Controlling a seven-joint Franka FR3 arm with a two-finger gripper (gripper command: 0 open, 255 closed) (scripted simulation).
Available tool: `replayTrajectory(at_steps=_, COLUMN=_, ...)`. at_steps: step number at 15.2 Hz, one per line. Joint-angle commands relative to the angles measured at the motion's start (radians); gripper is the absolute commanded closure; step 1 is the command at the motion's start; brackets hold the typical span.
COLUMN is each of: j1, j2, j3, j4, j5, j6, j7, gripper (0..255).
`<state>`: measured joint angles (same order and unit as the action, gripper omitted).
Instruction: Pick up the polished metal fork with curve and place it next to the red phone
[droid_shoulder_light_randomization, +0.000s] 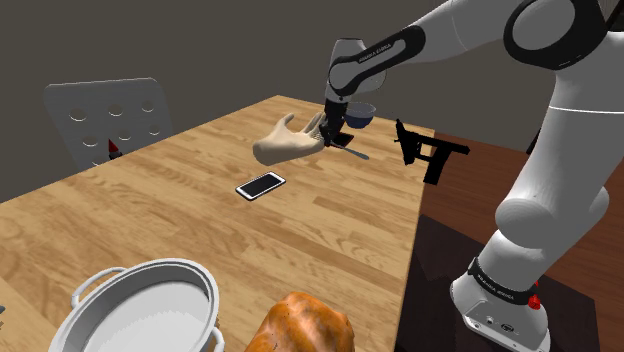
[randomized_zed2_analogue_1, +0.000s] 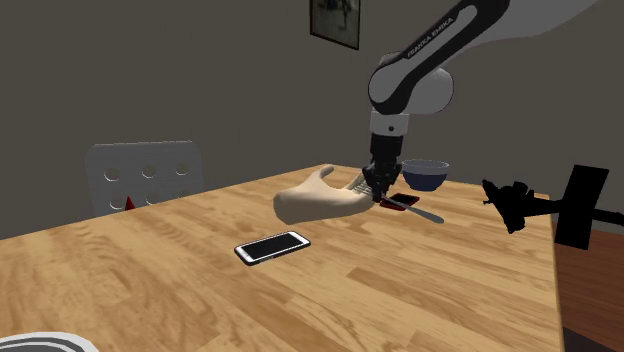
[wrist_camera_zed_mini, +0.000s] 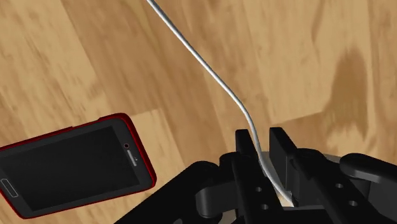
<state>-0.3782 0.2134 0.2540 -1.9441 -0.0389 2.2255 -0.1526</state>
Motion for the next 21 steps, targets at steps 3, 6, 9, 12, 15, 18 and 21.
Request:
replayTrajectory(at_steps=3, j1=0.002, j2=0.028, j3=-0.003, j4=-0.026, j5=-0.010, j6=0.050, j7=0.007, gripper=255)
replayTrajectory(at_steps=6, j1=0.004, j2=0.053, j3=-0.006, j4=-0.043, j5=-0.019, j6=0.091, j7=0.013, gripper=255)
replayTrajectory(at_steps=9, j1=0.004, j2=0.053, j3=-0.006, j4=-0.043, j5=-0.019, j6=0.091, j7=0.013, gripper=255)
replayTrajectory(at_steps=12, j1=0.004, j2=0.053, j3=-0.005, j4=-0.043, j5=-0.019, j6=0.091, j7=0.013, gripper=255)
replayTrajectory(at_steps=15, j1=0.004, j2=0.051, j3=-0.005, j4=-0.045, j5=-0.019, j6=0.091, j7=0.013, gripper=0)
replayTrajectory(at_steps=18, j1=0.006, j2=0.050, j3=-0.004, j4=-0.044, j5=-0.019, j6=0.089, j7=0.017, gripper=0)
replayTrajectory(at_steps=21, j1=0.001, j2=0.032, j3=-0.003, j4=-0.035, j5=-0.012, j6=0.063, j7=0.008, gripper=0)
